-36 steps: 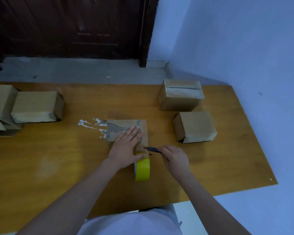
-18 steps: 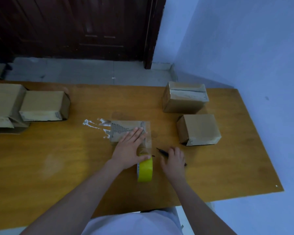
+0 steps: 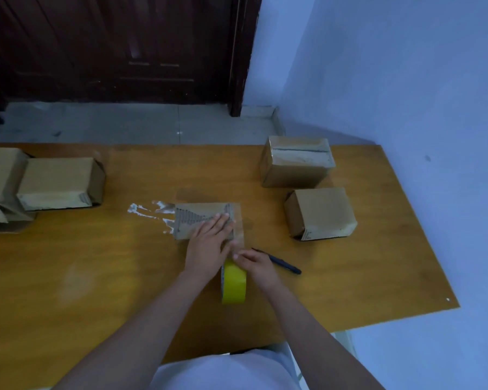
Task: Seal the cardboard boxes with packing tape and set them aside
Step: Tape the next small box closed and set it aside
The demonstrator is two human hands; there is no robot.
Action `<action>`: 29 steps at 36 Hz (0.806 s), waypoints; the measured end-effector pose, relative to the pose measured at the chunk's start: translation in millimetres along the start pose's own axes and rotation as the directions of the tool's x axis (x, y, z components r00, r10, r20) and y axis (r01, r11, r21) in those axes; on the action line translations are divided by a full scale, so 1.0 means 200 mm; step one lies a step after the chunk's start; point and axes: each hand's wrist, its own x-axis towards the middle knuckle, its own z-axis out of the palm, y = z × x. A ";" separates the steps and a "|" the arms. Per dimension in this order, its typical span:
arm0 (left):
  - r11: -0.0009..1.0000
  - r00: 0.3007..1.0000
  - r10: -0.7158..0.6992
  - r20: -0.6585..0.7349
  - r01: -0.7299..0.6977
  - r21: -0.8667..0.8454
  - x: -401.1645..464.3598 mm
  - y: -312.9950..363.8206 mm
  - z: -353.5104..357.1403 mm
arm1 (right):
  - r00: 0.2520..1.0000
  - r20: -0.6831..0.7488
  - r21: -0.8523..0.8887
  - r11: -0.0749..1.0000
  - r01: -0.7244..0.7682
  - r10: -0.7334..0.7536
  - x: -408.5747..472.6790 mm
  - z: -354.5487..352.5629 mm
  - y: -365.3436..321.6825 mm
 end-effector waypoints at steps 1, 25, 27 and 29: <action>1.000 1.000 -0.001 -0.027 0.001 0.009 0.00 0.00 0.01 | 1.000 -0.008 -0.001 1.000 0.001 -0.001 -0.01 0.00 0.00; 0.985 0.984 -0.171 -0.045 0.172 0.022 0.27 0.08 -0.13 | 0.992 -0.117 0.022 0.999 -0.035 0.038 -0.10 -0.04 0.06; 0.974 0.974 -0.212 0.079 0.204 0.094 0.34 0.08 -0.13 | 0.994 -0.102 0.018 0.999 -0.038 0.039 -0.10 -0.05 0.06; 0.969 0.963 -0.227 0.143 0.208 0.136 0.38 0.07 -0.12 | 0.995 -0.087 0.022 0.999 -0.039 0.040 -0.10 -0.06 0.06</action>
